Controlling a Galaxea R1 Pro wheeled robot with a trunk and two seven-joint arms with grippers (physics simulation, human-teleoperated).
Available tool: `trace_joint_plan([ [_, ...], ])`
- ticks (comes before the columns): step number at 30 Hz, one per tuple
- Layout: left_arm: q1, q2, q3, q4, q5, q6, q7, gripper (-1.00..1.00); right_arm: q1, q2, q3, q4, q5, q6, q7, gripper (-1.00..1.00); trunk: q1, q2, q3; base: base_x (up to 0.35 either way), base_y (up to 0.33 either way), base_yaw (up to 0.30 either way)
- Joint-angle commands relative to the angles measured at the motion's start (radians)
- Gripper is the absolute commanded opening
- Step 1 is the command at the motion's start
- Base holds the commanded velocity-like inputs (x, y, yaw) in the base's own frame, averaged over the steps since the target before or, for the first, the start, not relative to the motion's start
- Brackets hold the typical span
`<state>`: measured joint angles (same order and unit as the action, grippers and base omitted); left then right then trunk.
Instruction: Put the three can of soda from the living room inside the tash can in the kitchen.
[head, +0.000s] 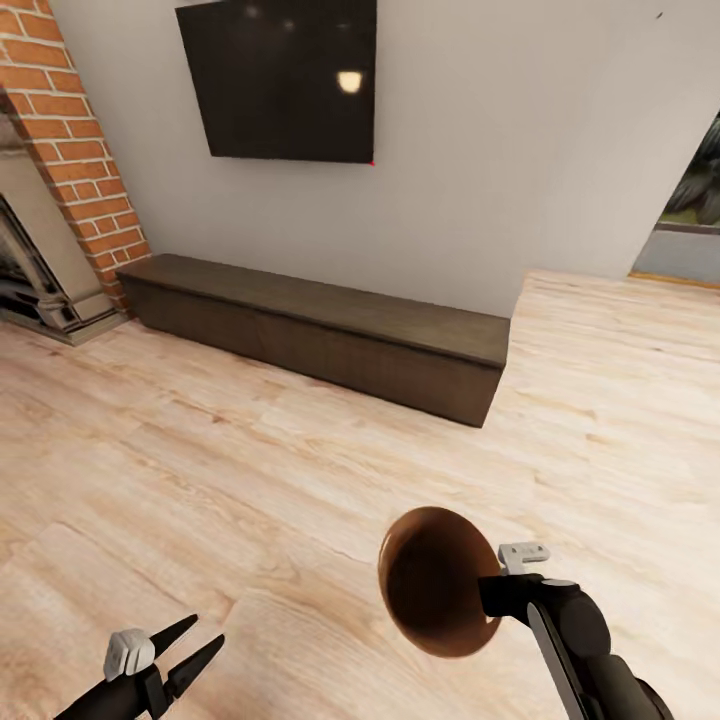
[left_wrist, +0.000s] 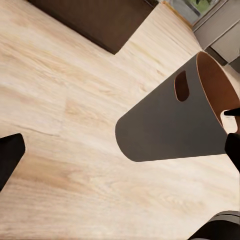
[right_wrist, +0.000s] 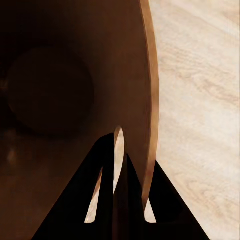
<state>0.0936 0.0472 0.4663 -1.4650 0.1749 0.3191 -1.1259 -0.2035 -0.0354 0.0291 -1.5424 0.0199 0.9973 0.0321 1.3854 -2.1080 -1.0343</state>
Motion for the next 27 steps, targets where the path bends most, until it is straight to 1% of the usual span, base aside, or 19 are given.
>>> trace_joint_plan([
  [1,0.0,0.0,0.0,0.0,0.0,0.0,0.0,1.0,0.0,0.0,0.0,0.0,-0.018,0.0,0.005,-1.0,0.0,0.0,0.0,0.291,0.198,0.287],
  [9,0.0,0.0,0.0,0.0,0.0,0.0,0.0,1.0,-0.001,0.0,0.0,0.0,-0.018,0.0,0.005,-1.0,0.0,0.0,0.0,0.291,0.199,0.287],
  [15,0.0,0.0,0.001,0.0,0.0,-0.002,0.0,1.0,0.0,0.0,0.0,0.0,-0.018,0.0,0.005,-1.0,0.0,0.0,0.0,0.098,0.069,0.286],
  [19,0.0,0.0,0.001,0.0,0.0,-0.002,0.0,1.0,0.0,0.0,0.0,0.001,-0.018,0.0,0.005,-1.0,0.0,0.0,0.0,-0.173,0.123,0.285],
  [27,0.0,0.0,0.002,0.001,0.0,-0.002,0.0,1.0,0.0,0.0,0.0,0.001,-0.018,0.0,0.005,-1.0,0.0,0.0,0.0,-0.28,0.168,0.285],
])
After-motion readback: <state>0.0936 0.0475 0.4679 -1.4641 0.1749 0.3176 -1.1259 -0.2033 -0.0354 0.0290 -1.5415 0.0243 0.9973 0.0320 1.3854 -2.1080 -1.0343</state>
